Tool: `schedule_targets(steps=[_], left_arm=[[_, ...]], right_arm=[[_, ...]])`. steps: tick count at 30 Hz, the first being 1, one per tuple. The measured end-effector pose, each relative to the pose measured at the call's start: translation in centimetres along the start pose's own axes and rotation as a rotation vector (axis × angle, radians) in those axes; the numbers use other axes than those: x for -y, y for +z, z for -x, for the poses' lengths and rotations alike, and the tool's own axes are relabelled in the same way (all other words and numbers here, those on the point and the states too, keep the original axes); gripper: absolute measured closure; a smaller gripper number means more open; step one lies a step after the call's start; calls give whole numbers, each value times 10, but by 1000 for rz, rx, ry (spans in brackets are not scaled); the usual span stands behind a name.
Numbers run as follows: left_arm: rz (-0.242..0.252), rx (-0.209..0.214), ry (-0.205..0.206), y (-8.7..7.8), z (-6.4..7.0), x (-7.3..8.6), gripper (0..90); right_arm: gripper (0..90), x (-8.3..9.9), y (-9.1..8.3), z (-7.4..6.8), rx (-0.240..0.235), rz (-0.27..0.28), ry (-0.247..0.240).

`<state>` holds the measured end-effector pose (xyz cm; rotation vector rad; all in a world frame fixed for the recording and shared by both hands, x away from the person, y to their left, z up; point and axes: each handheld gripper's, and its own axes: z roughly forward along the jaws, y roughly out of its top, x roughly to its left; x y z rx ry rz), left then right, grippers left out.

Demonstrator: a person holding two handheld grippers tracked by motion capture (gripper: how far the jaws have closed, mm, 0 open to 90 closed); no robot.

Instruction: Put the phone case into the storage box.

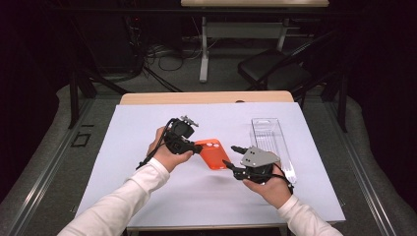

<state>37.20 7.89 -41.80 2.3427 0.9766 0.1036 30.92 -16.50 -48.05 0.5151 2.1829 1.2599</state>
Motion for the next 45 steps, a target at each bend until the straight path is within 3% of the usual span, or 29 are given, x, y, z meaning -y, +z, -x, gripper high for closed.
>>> schedule_targets(steps=[6, 17, 22, 27, 34, 45], left_arm=[[-21, -27, -8, 3, 2, -6, 807], [-75, -28, -9, 5, 4, -13, 807], [-87, -45, -11, 5, 6, -15, 807], [-95, -57, -10, 4, 6, -18, 807], [-108, -64, -12, 6, 8, -22, 807], [-115, -82, 1, 8, 10, -22, 807]], right_arm=[[453, -2, -2, 0, 16, -26, 23], [340, -6, -2, 3, 73, -24, 84], [329, -9, 1, 3, 94, -30, 114], [302, -13, 1, 3, 110, -28, 116], [290, -21, 1, 2, 122, -32, 81], [462, -32, 4, 1, 155, -63, -27]])
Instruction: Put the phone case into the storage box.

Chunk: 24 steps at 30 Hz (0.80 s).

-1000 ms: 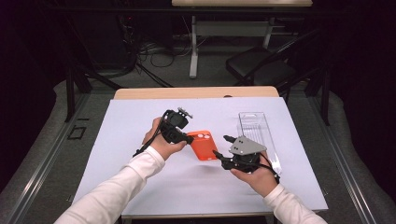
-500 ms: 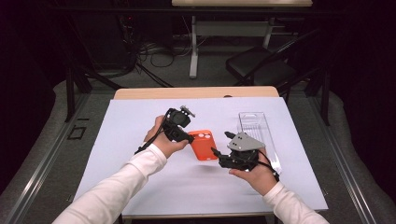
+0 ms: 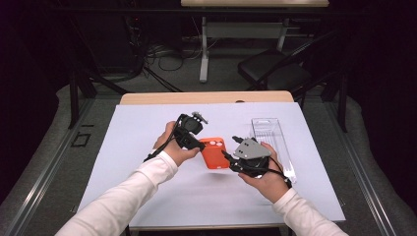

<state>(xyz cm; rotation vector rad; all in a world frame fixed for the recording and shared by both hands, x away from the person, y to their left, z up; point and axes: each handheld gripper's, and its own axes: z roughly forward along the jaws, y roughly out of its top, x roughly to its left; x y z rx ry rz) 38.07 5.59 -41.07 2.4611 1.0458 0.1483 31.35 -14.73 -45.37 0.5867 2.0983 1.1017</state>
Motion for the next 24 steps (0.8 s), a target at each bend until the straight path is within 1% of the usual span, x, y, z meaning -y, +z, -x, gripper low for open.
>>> schedule_targets(steps=[2, 4, 7, 9, 10, 13, 17, 18, 19, 20, 22, 23, 24], left_arm=[[-1, -1, 1, 0, 0, 0, 807], [-5, 1, 3, 1, 1, 0, 807], [-5, -3, -3, 2, 2, -1, 807], [-10, -1, 3, 2, 2, -1, 807], [-9, -1, 6, 2, 2, -1, 807], [-12, -5, 7, 4, 3, -2, 807], [-13, -9, 0, 6, 5, -1, 807], [-13, -12, 1, 6, 5, -2, 807], [-15, -11, 2, 5, 5, -2, 807], [-17, -11, 2, 5, 5, -2, 807], [-21, -12, 6, 6, 6, -3, 807], [-21, -14, 7, 6, 6, -3, 807], [-23, -14, 9, 6, 7, -3, 807]], right_arm=[[474, -1, 0, 0, 1, -5, -4], [517, -4, 2, 0, -1, -3, -14], [549, -6, 4, -2, -7, -14, -32], [565, -7, 6, -3, 4, -22, -43], [570, -8, 7, -4, 1, -21, -44], [573, -9, 8, -6, 12, -13, -61], [592, -11, 9, -6, 3, -5, -66], [590, -11, 9, -6, 7, -5, -65], [590, -12, 9, -7, 20, -11, -68], [615, -13, 9, -7, 27, -18, -68], [648, -14, 9, -7, 25, -34, -69], [660, -15, 9, -8, 34, -38, -75], [674, -15, 9, -8, 29, -36, -77]])
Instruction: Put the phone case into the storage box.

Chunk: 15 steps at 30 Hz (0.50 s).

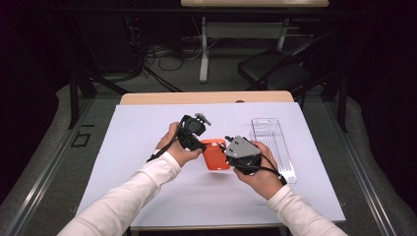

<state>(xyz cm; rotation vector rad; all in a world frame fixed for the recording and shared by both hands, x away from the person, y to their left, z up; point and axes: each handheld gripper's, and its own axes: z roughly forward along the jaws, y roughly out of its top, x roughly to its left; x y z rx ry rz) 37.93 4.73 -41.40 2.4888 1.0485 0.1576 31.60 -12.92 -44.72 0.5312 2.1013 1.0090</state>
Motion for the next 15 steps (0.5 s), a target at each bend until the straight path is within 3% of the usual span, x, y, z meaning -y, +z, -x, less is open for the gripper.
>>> schedule_targets(steps=[15], left_arm=[[-20, -9, 12, 4, 3, -2, 807]], right_arm=[[765, -5, 3, -3, 9, -21, -18]])
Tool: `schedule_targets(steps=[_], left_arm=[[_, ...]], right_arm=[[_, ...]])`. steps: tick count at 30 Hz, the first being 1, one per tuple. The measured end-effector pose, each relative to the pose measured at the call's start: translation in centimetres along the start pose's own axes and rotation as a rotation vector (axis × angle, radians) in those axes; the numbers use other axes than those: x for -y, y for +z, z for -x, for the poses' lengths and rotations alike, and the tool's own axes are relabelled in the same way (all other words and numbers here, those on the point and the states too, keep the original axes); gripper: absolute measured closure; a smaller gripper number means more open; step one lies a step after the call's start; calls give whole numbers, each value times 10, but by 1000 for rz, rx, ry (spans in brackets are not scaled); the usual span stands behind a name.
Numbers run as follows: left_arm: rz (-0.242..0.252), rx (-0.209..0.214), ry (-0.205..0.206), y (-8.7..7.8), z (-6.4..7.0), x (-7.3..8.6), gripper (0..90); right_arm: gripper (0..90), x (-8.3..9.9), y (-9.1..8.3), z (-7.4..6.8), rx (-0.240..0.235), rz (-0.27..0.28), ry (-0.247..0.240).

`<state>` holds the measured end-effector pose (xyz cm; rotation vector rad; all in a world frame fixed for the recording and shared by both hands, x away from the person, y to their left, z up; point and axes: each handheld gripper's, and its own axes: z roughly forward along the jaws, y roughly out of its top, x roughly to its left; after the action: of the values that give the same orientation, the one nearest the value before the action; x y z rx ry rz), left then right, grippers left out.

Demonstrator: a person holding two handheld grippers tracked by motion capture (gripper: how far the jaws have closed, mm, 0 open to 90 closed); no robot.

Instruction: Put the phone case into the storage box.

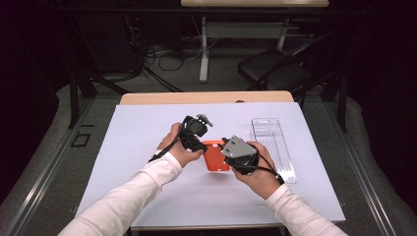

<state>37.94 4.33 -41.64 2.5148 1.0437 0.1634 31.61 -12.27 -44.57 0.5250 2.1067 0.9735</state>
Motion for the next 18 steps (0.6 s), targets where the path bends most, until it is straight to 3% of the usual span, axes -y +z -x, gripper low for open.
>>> schedule_targets(steps=[18], left_arm=[[-2, 7, 0, 1, 2, 0, 805]], right_arm=[[797, -3, -1, -1, 17, -23, -37]])
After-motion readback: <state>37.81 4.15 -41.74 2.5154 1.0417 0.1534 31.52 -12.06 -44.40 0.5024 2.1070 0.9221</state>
